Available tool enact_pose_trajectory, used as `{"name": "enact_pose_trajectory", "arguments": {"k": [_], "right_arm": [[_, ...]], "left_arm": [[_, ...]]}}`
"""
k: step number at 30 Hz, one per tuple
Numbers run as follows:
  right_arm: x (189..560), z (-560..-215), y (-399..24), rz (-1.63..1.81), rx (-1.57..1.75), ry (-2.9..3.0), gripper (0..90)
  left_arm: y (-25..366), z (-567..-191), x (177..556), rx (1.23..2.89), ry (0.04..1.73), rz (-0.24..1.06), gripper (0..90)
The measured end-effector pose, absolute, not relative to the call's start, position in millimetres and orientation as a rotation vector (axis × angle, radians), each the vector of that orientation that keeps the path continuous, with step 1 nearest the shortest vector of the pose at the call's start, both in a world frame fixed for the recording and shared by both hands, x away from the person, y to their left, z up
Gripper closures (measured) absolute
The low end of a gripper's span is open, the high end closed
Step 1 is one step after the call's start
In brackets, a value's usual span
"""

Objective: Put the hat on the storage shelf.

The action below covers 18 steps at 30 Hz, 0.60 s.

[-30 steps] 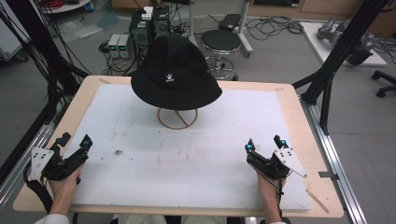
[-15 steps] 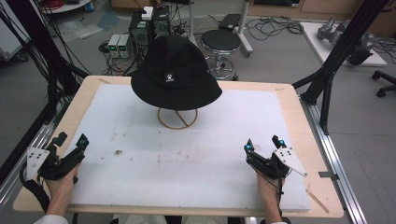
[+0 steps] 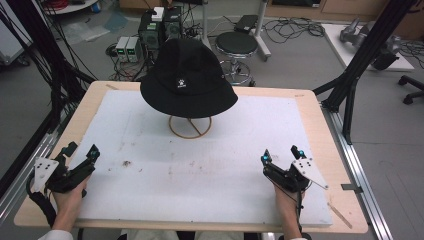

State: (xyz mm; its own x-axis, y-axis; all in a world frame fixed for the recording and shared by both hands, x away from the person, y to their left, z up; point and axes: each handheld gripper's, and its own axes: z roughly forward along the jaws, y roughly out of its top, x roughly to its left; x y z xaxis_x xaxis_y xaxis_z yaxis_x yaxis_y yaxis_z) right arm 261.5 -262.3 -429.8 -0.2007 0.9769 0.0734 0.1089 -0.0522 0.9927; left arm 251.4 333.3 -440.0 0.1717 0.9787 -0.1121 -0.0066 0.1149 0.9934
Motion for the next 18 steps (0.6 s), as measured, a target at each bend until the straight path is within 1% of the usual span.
{"name": "enact_pose_trajectory", "arguments": {"k": [18], "right_arm": [[260.7, -430.4, -262.1, 1.357, 1.237, 1.419, 7.0]], "left_arm": [[334.3, -440.6, 252.8, 1.191, 1.126, 1.002, 27.6]]}}
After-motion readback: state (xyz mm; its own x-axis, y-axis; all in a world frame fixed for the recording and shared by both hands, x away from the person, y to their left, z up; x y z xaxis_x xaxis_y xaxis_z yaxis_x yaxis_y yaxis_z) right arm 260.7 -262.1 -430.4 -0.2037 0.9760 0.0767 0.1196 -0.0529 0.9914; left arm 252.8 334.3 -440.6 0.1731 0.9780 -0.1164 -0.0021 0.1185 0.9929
